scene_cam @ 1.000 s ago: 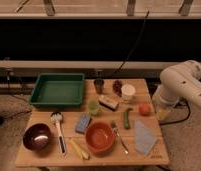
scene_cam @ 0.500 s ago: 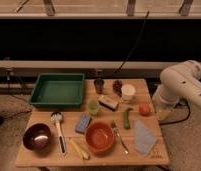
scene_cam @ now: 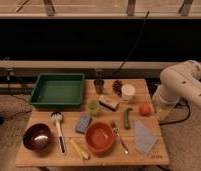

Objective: Place pepper in table surface

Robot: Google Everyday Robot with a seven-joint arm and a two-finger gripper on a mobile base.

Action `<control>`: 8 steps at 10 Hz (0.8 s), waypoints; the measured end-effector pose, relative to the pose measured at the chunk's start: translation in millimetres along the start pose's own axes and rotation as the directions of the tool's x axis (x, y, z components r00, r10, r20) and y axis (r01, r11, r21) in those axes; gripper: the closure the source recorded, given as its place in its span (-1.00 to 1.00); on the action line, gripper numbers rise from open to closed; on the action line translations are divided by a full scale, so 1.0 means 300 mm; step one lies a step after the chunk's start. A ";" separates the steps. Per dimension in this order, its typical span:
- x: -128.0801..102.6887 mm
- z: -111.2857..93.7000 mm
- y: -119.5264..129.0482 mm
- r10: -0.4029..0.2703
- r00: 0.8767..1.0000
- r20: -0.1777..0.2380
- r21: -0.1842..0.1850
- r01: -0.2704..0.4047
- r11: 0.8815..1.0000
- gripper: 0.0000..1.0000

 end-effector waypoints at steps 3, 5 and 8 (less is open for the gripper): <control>-0.036 0.048 -0.040 -0.038 0.999 -0.005 -0.035 0.037 0.999 -0.30; -0.105 0.151 -0.043 -0.055 0.999 -0.004 -0.071 0.054 0.996 -0.30; -0.210 0.234 -0.040 -0.125 0.990 0.070 -0.067 0.129 0.989 -0.30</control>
